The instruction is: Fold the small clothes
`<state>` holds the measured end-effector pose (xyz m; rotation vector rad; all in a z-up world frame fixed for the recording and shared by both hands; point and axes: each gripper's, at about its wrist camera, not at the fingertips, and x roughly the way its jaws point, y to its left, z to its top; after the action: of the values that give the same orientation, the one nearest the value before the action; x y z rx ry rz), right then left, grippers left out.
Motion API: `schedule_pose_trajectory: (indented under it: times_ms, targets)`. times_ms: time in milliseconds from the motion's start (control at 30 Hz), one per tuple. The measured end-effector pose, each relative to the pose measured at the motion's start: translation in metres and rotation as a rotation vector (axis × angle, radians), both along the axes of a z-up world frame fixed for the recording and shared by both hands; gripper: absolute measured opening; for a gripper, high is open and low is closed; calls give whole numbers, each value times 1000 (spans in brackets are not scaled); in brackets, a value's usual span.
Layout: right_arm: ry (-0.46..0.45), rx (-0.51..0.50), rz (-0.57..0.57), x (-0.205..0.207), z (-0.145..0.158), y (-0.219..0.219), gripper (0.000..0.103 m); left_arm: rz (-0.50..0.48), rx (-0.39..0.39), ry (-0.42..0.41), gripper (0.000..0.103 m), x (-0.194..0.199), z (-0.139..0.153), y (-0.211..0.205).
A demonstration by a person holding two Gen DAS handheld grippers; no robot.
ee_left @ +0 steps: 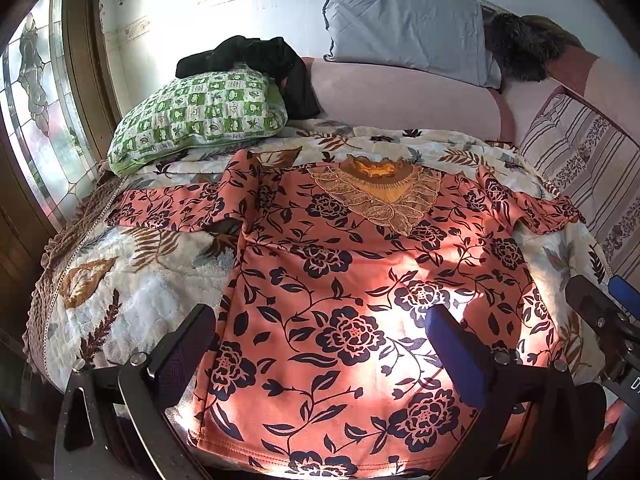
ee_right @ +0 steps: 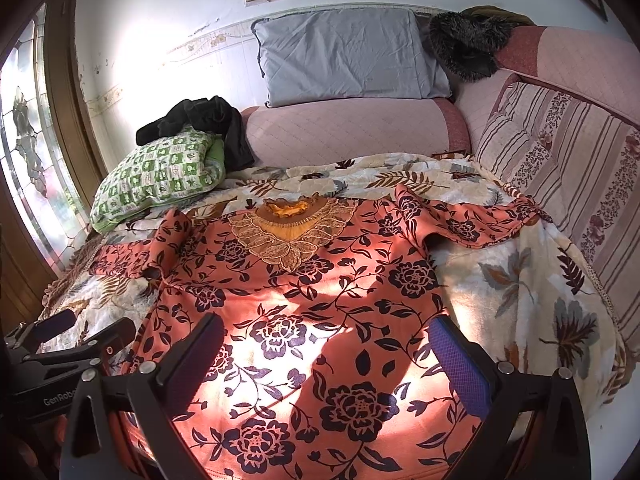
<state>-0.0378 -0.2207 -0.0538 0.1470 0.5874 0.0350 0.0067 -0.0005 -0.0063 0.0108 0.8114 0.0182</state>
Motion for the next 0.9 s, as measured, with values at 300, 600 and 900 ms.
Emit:
schedule_pose_trajectory:
  times_ms: [300,600,900]
  targets:
    - [-3,0,0,-1,0,0,103,-1,-2,1,103,-1,0,1]
    - [-4,1,0,0,0,0,103,0,-4,7,103,0,-1,2]
    - [2,6,4,4,-2,0,103,-3,0,21,103,7,-6,0]
